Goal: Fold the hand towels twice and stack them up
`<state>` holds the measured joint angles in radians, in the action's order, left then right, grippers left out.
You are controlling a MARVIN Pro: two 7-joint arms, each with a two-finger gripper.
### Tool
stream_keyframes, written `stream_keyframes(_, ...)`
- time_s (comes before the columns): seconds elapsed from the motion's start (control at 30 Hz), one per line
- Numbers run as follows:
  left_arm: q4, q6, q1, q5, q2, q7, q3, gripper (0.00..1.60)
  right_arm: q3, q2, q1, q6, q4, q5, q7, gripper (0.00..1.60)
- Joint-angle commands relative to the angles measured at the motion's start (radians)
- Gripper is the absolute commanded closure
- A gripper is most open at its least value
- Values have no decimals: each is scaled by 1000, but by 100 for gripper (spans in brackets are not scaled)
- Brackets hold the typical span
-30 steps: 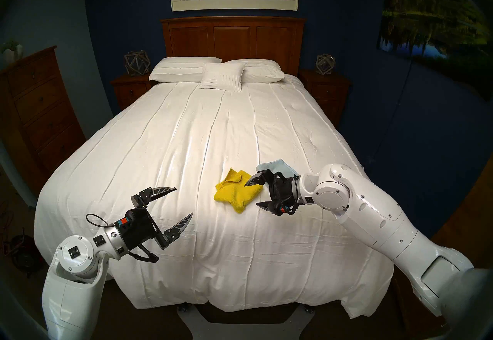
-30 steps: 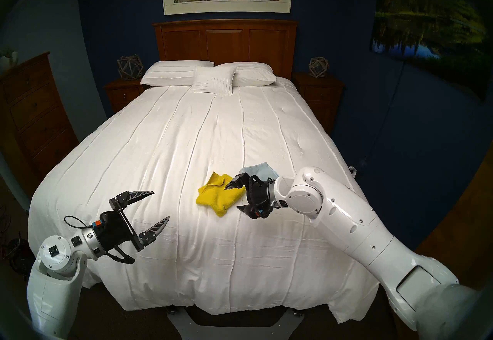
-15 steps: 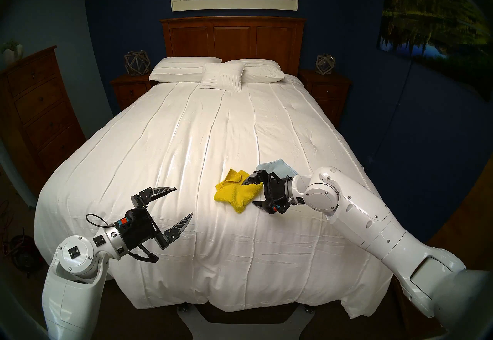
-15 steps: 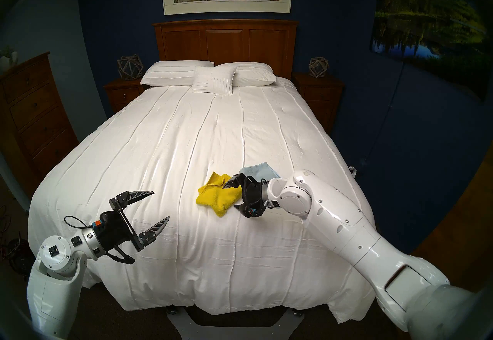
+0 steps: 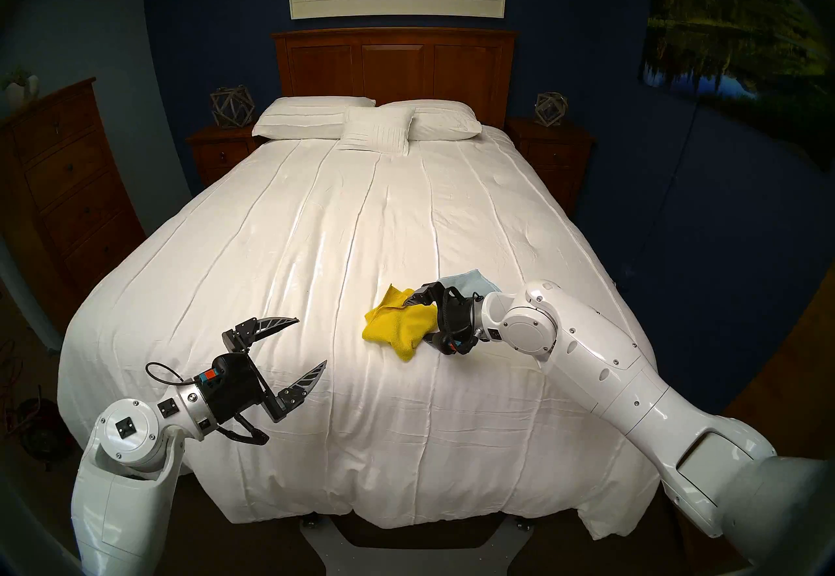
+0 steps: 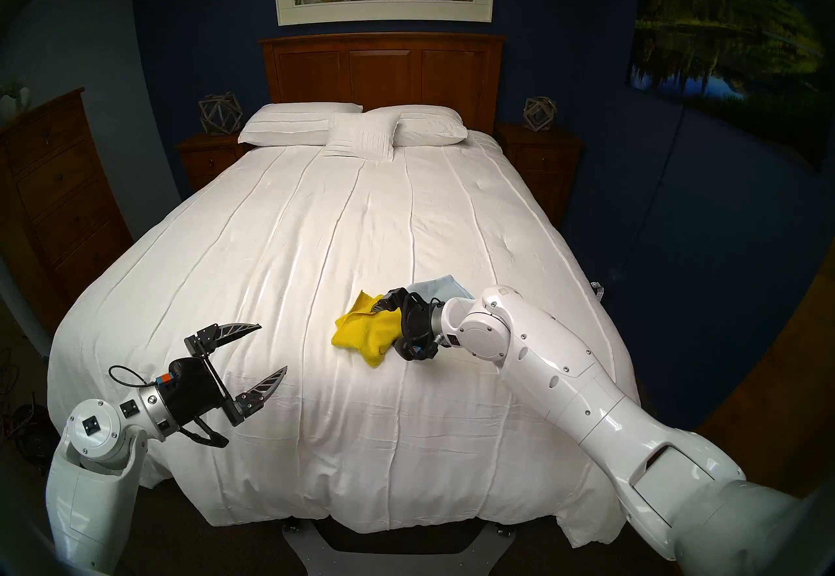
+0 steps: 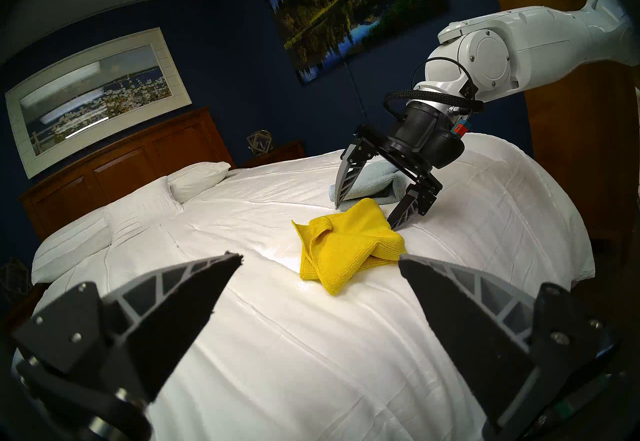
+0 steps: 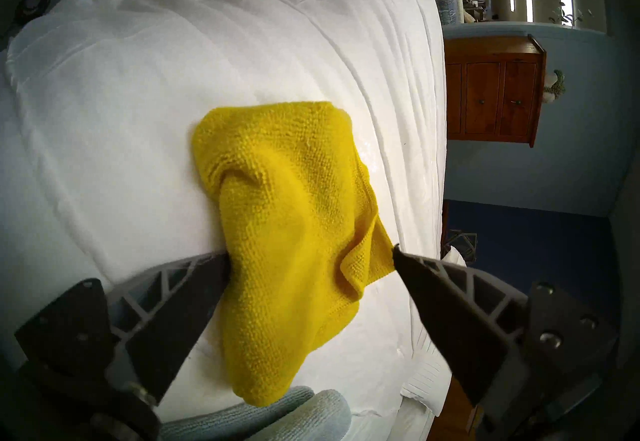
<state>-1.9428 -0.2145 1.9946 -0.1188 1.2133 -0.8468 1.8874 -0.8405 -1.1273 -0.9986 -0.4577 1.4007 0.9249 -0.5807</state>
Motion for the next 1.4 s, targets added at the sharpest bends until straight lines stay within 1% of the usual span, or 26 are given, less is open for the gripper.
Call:
stream_keyframes(0.0, -17, 0, -2, -2, -2, -1, 4, 0, 6, -41, 37, -20, -5, -11, -3, 0)
stream_keyframes(0.03, -17, 0, -2, -2, -2, -1, 4, 0, 6, -42, 38, -21, -7, -12, -2, 8)
stream_keyframes(0.07, -18, 0, -2, -2, -2, -1, 4, 0, 4, -43, 40, -28, -13, -13, -2, 53)
stream_keyframes(0.1, -18, 0, -2, -2, -2, -1, 4, 0, 4, -43, 40, -28, -13, -13, -2, 53)
stream_keyframes(0.13, -18, 0, -2, -2, -1, -1, 4, 0, 3, -43, 43, -31, -15, -14, -2, 72)
stream_keyframes(0.17, -18, 0, -2, -2, -1, -1, 4, 0, 2, -42, 45, -34, -17, -15, -3, 83)
stream_keyframes(0.2, -18, 0, -2, -2, -1, -1, 4, 0, 1, -41, 46, -36, -19, -16, -3, 91)
stream_keyframes(0.27, -18, 0, -2, -2, -1, -1, 5, 0, 2, -40, 51, -35, -21, -17, -15, 100)
stream_keyframes(0.37, -18, 0, -2, -2, -1, -2, 5, 0, 3, -38, 59, -46, -27, -24, -31, 101)
stream_keyframes(0.43, -18, 0, -2, -2, 0, -2, 5, 0, 3, -38, 64, -55, -32, -26, -37, 124)
stream_keyframes(0.47, -18, 0, -2, -2, 0, -2, 5, 0, 2, -38, 64, -57, -33, -26, -37, 146)
stream_keyframes(0.5, -18, 0, -2, -1, 0, -2, 5, 0, 1, -39, 67, -61, -38, -22, -33, 160)
stream_keyframes(0.7, -17, -1, -3, -1, 0, -3, 5, 0, -15, -51, 99, -69, -53, 2, -2, 160)
stream_keyframes(0.9, -15, -1, -4, -1, 1, -3, 5, 0, -38, -76, 155, -66, -100, 24, 20, 160)
stream_keyframes(0.93, -15, -1, -4, -1, 1, -3, 5, 0, -53, -84, 154, -65, -103, 29, 20, 160)
stream_keyframes(0.97, -15, -1, -4, -1, 1, -3, 5, 0, -48, -87, 175, -66, -118, 29, 26, 160)
stream_keyframes(1.07, -15, -2, -4, -1, 1, -4, 5, 0, -61, -100, 200, -69, -141, 36, 31, 160)
stream_keyframes(1.1, -14, -2, -4, -1, 1, -4, 5, 0, -87, -108, 185, -69, -134, 52, 29, 160)
stream_keyframes(1.13, -14, -2, -4, 0, 1, -4, 5, 0, -65, -106, 216, -71, -157, 44, 35, 160)
stream_keyframes(1.17, -15, -2, -4, 0, 1, -4, 5, 0, -85, -114, 208, -74, -156, 55, 37, 160)
stream_keyframes(1.2, -15, -1, -4, 0, 1, -4, 5, 0, -73, -111, 225, -76, -169, 50, 40, 160)
stream_keyframes(1.37, -15, -1, -4, 0, 2, -4, 5, 0, -100, -120, 238, -79, -190, 52, 75, 160)
